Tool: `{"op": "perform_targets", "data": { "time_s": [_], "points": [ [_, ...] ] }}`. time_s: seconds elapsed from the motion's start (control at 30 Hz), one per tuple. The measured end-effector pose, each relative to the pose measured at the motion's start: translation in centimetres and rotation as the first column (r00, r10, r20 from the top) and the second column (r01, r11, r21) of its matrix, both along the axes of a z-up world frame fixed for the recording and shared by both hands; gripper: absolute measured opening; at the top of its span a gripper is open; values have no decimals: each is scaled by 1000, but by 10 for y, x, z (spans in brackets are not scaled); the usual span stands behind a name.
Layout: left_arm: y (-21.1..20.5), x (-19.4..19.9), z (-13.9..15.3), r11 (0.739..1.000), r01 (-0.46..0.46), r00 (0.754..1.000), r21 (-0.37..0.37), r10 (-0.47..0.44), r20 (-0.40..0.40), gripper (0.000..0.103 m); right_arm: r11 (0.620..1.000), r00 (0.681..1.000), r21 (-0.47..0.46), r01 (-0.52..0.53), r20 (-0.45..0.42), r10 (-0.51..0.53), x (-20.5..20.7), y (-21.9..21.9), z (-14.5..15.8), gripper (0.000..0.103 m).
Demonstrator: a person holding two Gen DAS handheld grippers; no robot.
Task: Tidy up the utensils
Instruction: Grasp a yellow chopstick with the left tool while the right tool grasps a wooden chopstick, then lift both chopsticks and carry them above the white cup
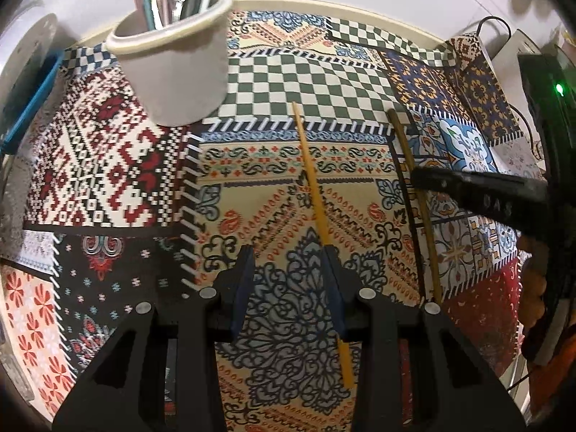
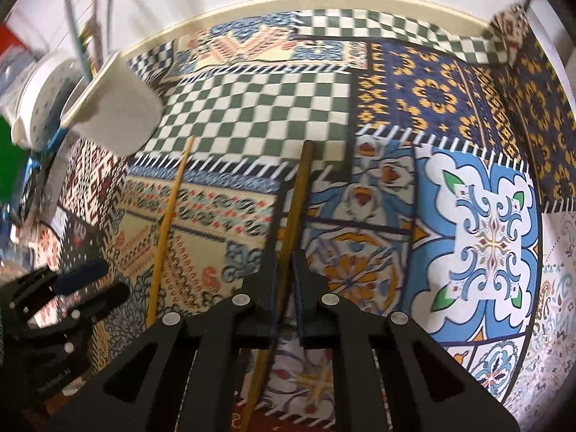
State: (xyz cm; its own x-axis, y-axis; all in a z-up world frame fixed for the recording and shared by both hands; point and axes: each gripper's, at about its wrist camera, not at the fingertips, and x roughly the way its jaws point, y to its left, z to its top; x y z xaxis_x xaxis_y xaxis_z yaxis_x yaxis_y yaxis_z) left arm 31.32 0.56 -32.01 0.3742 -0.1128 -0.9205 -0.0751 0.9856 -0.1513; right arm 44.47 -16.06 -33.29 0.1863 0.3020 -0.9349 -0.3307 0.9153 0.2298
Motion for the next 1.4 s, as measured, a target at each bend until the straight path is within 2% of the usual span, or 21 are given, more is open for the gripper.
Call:
{"op": "perform_targets", "data": {
  "time_s": [0.3,0.47,0.7,0.83,1.07,1.17,1.27,1.33,1.37,1.4],
  "points": [
    [-17,5,-11,999,33,999,-16,-33,-25,36,999,999,-37,-17,34,18,10,31,1,9],
    [-28,10,-12,998,54,998,10,-54,10,27,998,997,-59,-38,62,42,12,44,-1,7],
    [-45,37,-15,994,104,995,-31,-104,11,26,999,998,-9,38,43,-38,4,-3,9,7],
    [-61,53,-16,976,181,983,-116,-185,-16,23,996,995,0,86,49,-86,-1,-28,16,7],
    [-85,87,-14,968,251,967,-23,-252,-42,23,993,992,10,115,44,-115,-5,-42,18,7],
    [-100,94,-14,950,308,951,52,-305,-46,23,993,992,22,119,36,-119,-9,-55,21,7],
    [-109,95,-15,927,354,935,122,-351,-49,20,993,993,26,117,31,-118,-6,-48,17,7],
    [-112,96,-16,919,368,930,143,-366,-45,14,994,994,27,106,19,-107,-3,-44,14,7],
    [-110,99,-16,921,364,931,142,-361,-45,6,995,995,24,101,15,-101,-3,-43,12,7],
    [-108,101,-16,923,358,934,140,-355,-47,3,995,995,19,95,9,-96,-1,-40,10,7]
  ]
}}
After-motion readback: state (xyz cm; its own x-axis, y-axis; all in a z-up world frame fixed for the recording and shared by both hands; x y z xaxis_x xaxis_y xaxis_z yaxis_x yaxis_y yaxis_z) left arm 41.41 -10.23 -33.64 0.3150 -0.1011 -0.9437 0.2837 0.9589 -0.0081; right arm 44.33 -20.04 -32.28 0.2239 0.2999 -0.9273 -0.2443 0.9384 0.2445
